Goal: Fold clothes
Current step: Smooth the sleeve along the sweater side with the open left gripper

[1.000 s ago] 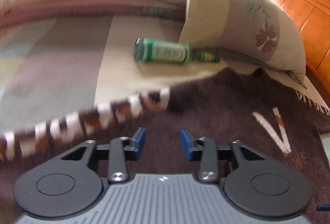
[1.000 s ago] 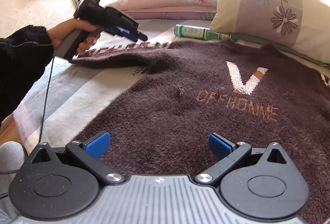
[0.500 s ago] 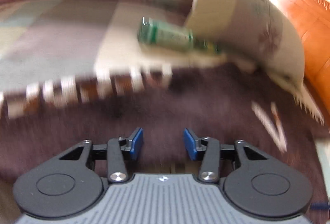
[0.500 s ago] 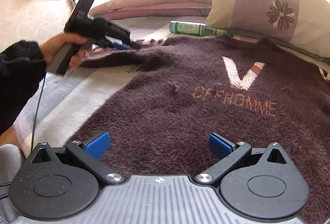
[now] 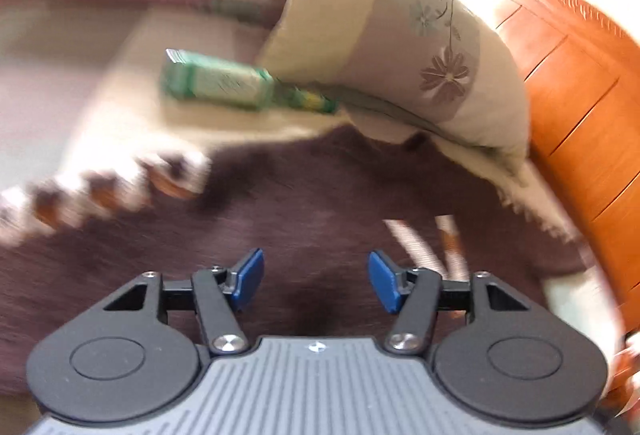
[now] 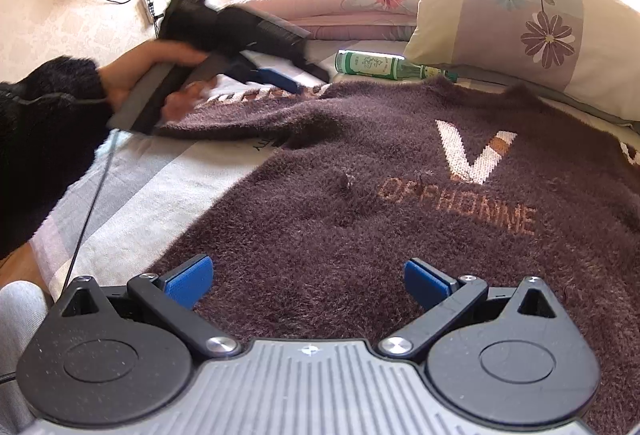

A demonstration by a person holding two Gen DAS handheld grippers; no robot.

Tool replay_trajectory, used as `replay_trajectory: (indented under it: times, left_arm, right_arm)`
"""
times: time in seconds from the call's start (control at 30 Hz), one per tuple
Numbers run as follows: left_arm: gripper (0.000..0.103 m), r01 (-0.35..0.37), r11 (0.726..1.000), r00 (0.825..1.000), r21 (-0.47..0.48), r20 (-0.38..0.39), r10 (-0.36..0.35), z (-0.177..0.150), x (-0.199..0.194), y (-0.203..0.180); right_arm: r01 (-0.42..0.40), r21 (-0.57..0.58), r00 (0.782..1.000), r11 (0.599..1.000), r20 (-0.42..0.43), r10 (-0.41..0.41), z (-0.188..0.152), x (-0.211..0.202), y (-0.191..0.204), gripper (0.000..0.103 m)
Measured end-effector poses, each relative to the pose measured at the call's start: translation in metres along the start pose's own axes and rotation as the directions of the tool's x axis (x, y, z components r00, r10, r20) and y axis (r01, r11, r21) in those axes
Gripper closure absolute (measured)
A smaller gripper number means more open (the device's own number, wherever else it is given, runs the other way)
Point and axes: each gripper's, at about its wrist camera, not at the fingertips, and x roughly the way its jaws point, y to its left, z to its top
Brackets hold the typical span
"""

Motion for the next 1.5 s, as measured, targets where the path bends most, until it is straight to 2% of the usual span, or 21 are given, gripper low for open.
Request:
replay_trajectory:
  times: [0.1,0.17,0.2,0.27,0.33,0.43,0.57,0.67,0.7,0.77,0.83,0.9,1.0,1.1,1.17,1.27,1.33,1.4,1.5]
  left_arm:
    - [0.046,-0.03,0.992,0.995,-0.121,-0.099,0.019,-0.01,0.033,0.02]
    - [0.045,0.008,0.982,0.997,-0.19,-0.074,-0.023,-0.022,0.036,0.031]
    - [0.045,0.011,0.982,0.997,-0.19,-0.075,-0.026,-0.023,0.032,0.031]
    - [0.047,-0.011,0.986,0.996,-0.166,-0.086,-0.003,-0.018,0.023,0.022]
    - [0.047,-0.025,0.993,0.998,-0.116,-0.059,0.019,-0.009,0.013,0.011]
    - [0.041,-0.044,0.996,0.999,-0.073,0.013,0.045,0.004,0.012,0.003]
    - [0.041,-0.101,0.991,0.994,-0.091,-0.051,0.097,0.001,0.043,0.012]
    - [0.039,-0.062,0.994,0.994,-0.087,-0.092,0.054,-0.015,0.049,0.011]
    - [0.039,-0.074,0.997,0.993,-0.034,-0.096,0.071,-0.018,0.047,0.006]
    - [0.04,-0.097,0.995,0.989,-0.009,-0.117,0.096,-0.014,0.044,0.0]
    - [0.041,-0.098,0.994,0.989,-0.044,-0.116,0.092,-0.006,0.041,-0.005]
    - [0.039,-0.062,0.998,0.995,-0.01,-0.08,0.061,-0.002,0.04,-0.016]
    - [0.037,-0.068,0.996,0.995,0.051,-0.075,0.072,-0.001,0.058,-0.032]
    - [0.038,-0.132,0.988,0.987,0.08,-0.084,0.139,-0.002,0.086,-0.033]
    - [0.038,-0.154,0.986,0.987,0.07,-0.035,0.157,0.005,0.096,-0.028]
    - [0.04,-0.221,0.975,0.975,-0.015,-0.017,0.221,0.025,0.101,-0.023]
    - [0.042,-0.233,0.971,0.972,-0.051,-0.031,0.232,0.031,0.096,-0.024]
    - [0.041,-0.216,0.976,0.976,-0.033,-0.016,0.215,0.028,0.078,-0.031]
    - [0.033,-0.184,0.983,0.983,0.001,0.011,0.184,0.022,0.039,-0.033]
  right_arm:
    - [-0.001,-0.003,1.0,1.0,0.002,0.001,0.0,-0.001,0.0,0.0]
    - [-0.005,-0.003,1.0,1.0,0.01,0.005,0.001,-0.004,-0.001,0.0]
    - [-0.007,-0.001,1.0,1.0,0.014,0.007,0.001,-0.005,-0.001,0.0]
    - [-0.011,0.002,1.0,1.0,0.022,0.011,0.001,-0.008,-0.002,0.0]
    - [-0.014,0.005,0.999,1.0,0.03,0.014,0.002,-0.01,-0.002,0.0]
    - [-0.014,0.001,0.999,1.0,0.032,0.014,0.002,-0.011,-0.002,0.0]
    - [-0.008,0.0,1.0,1.0,0.025,0.008,0.002,-0.009,-0.002,0.0]
    - [-0.009,0.005,1.0,1.0,0.03,0.009,0.002,-0.01,-0.003,0.0]
    - [-0.01,0.007,0.999,1.0,0.032,0.01,0.002,-0.011,-0.003,0.0]
    - [-0.014,0.008,0.999,1.0,0.038,0.014,0.002,-0.013,-0.003,0.0]
    - [-0.017,0.007,0.999,1.0,0.043,0.016,0.002,-0.014,-0.002,0.0]
    - [-0.013,0.005,0.999,1.0,0.041,0.013,0.002,-0.013,-0.002,0.0]
    - [-0.007,0.005,0.999,1.0,0.036,0.007,0.002,-0.012,-0.002,0.0]
    - [-0.002,0.01,0.999,1.0,0.032,0.001,0.002,-0.011,-0.004,0.0]
    - [-0.002,0.013,1.0,1.0,0.031,0.001,0.001,-0.01,-0.005,0.0]
    - [0.006,0.02,1.0,1.0,0.018,-0.006,0.001,-0.007,-0.008,0.0]
    - [0.017,0.03,1.0,0.999,0.009,-0.018,0.0,-0.004,-0.012,0.0]
    - [0.028,0.044,1.0,0.999,0.002,-0.029,0.0,-0.002,-0.016,0.0]
    - [0.034,0.069,0.999,0.997,0.0,-0.034,0.0,-0.002,-0.021,0.0]
